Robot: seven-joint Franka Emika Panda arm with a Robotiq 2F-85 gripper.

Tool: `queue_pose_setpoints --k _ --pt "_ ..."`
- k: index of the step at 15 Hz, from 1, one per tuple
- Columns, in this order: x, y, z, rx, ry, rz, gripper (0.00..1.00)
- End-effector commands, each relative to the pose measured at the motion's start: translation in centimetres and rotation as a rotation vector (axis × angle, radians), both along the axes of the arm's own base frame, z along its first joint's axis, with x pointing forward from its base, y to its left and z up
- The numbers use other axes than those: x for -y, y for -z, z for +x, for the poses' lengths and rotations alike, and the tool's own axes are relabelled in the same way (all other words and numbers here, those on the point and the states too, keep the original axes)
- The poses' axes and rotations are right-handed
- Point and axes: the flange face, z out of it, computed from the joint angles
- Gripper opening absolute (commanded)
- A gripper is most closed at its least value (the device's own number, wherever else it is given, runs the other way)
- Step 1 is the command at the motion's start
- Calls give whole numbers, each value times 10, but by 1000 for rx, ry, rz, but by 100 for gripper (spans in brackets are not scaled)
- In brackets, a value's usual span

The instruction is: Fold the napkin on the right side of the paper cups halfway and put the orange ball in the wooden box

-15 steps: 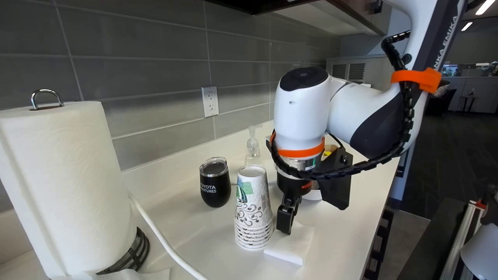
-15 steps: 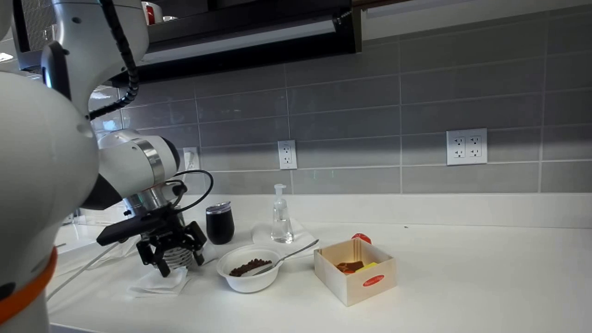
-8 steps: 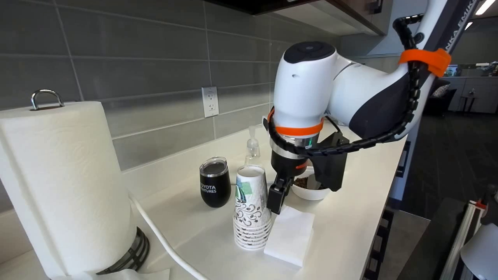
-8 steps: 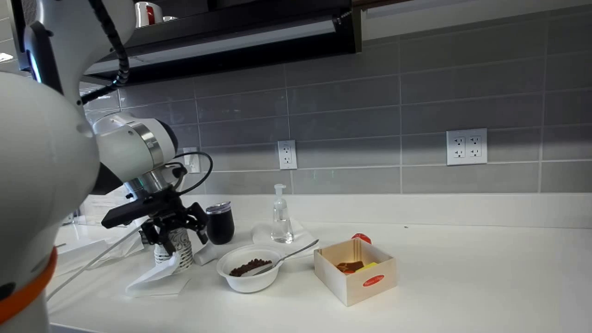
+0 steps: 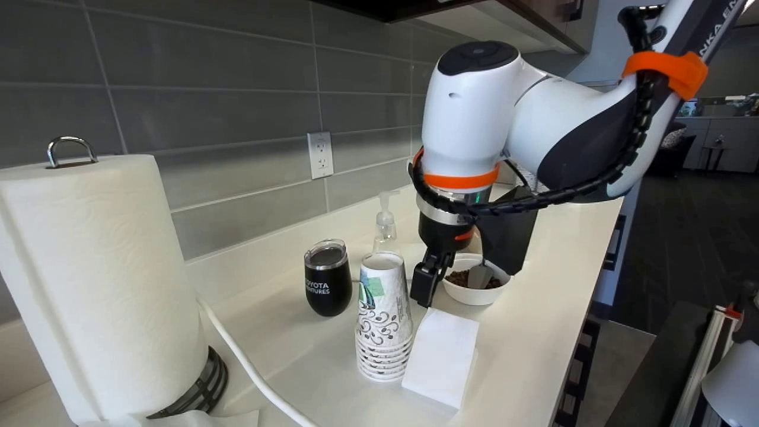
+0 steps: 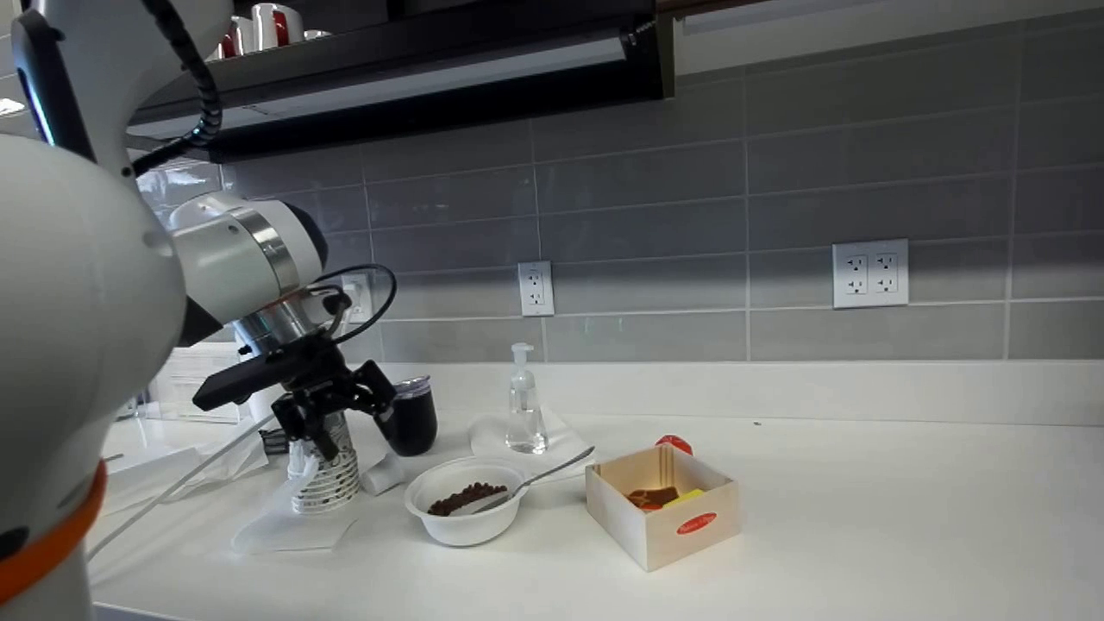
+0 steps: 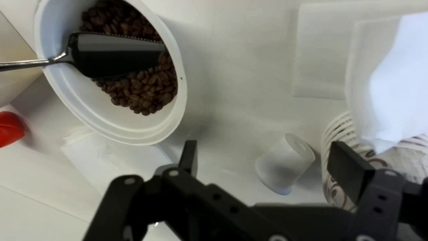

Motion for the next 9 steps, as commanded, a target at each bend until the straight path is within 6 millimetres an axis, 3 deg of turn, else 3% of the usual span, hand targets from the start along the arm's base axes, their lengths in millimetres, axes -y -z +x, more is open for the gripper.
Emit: queue_pose_setpoints --k 1,4,9 --pt "25 -16 1 -23 82 -32 100" --pt "49 -32 10 -55 157 -15 100" --pt "110 -76 35 -17 257 42 100"
